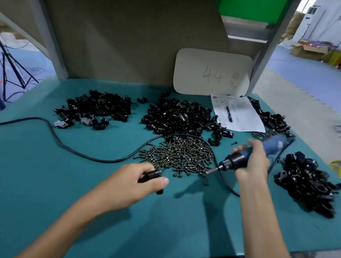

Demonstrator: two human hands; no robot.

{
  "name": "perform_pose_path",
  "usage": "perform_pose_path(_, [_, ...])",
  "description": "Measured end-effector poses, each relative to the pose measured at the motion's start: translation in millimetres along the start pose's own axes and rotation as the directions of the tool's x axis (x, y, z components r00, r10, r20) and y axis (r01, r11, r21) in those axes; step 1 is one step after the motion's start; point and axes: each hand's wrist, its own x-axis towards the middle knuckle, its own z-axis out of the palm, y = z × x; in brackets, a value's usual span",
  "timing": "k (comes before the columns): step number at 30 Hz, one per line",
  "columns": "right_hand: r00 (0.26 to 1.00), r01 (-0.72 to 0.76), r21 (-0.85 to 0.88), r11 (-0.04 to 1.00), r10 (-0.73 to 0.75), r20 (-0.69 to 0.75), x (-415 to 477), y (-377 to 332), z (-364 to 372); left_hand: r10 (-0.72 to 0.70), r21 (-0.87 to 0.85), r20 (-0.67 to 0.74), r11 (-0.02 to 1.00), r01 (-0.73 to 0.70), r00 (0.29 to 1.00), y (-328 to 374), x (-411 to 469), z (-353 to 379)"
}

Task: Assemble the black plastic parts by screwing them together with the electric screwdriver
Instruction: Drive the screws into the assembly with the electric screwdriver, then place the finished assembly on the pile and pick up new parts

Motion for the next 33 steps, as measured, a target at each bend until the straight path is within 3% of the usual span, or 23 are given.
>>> perform_pose_path(2, [0.998, -0.057, -0.292, 0.955, 0.065, 0.017, 9.2, 4.1, -9.6, -0.03, -0.019, -0.032, 0.999, 0.03, 0.999, 0.1, 8.9, 5.8])
perform_pose_path(5, [0.999, 0.033, -0.623, 0.781, -0.032, 0.013, 18.8, 22.2, -24.7, -0.02, -0.037, -0.009, 0.999, 0.019, 1.0, 3.4, 14.5, 12.8])
perform_pose_path(8, [0.98, 0.143, -0.892, 0.429, -0.19, 0.066, 16.9, 36.2, -34.5, -0.019, 0.033, -0.029, 0.999, 0.02, 0.999, 8.4, 18.7, 15.1])
perform_pose_path(11, [0.938, 0.238, -0.969, 0.061, -0.272, 0.213, 9.5, 41.1, -37.0, -0.009, 0.143, -0.054, 0.99, 0.017, 0.998, 12.5, 25.8, 19.3])
perform_pose_path(12, [0.906, 0.3, -0.954, 0.016, -0.316, 0.28, 2.8, 40.2, -35.3, 0.004, 0.176, -0.061, 0.984, 0.007, 0.998, 14.0, 28.9, 21.3])
perform_pose_path(13, [0.88, 0.389, -0.919, 0.055, -0.315, 0.354, -8.8, 37.7, -31.5, 0.026, 0.205, -0.068, 0.979, -0.012, 0.997, 16.8, 32.4, 23.6])
perform_pose_path(15, [0.834, 0.546, -0.769, 0.331, -0.126, 0.538, -38.3, 33.7, -20.9, 0.082, 0.235, -0.069, 0.97, -0.064, 0.994, 26.1, 40.1, 28.6])
perform_pose_path(16, [0.779, 0.531, -0.693, 0.487, 0.041, 0.626, -53.7, 35.4, -17.0, 0.114, 0.235, -0.06, 0.967, -0.097, 0.992, 31.4, 44.1, 31.6])
perform_pose_path(17, [0.705, 0.51, -0.638, 0.577, 0.145, 0.694, -64.9, 39.2, -16.1, 0.149, 0.227, -0.043, 0.964, -0.136, 0.988, 36.5, 47.8, 34.5])
perform_pose_path(18, [0.651, 0.534, -0.596, 0.6, 0.158, 0.743, -70.7, 43.5, -17.6, 0.187, 0.216, -0.021, 0.96, -0.178, 0.982, 41.2, 50.9, 37.4])
perform_pose_path(20, [0.633, 0.606, -0.549, 0.576, 0.071, 0.771, -74.1, 46.8, -24.4, 0.227, 0.248, 0.022, 0.942, -0.225, 0.974, 46.9, 55.1, 41.8])
perform_pose_path(23, [0.716, 0.604, -0.583, 0.543, -0.048, 0.697, -58.9, 26.6, -44.4, 0.178, 0.393, 0.024, 0.903, -0.173, 0.984, 41.8, 55.3, 38.1])
perform_pose_path(25, [0.795, 0.578, -0.651, 0.492, -0.16, 0.585, -38.4, -3.1, -64.1, 0.133, 0.34, -0.049, 0.934, -0.109, 0.99, 28.4, 58.7, 26.5])
perform_pose_path(27, [0.82, 0.569, -0.744, 0.351, -0.317, 0.477, -10.0, -38.8, -87.2, 0.083, 0.224, -0.158, 0.974, -0.047, 0.984, 5.9, 65.5, 8.1])
perform_pose_path(30, [0.746, 0.496, -0.859, 0.126, -0.568, 0.347, 34.4, -93.0, -120.2, 0.016, 0.144, -0.256, 0.989, 0.022, 0.966, -41.7, 82.5, -18.5])
perform_pose_path(33, [0.667, 0.37, -0.928, 0.049, -0.709, 0.228, 68.5, -130.5, -148.1, -0.032, 0.032, -0.324, 0.999, 0.045, 0.945, -90.7, 103.4, -35.1])
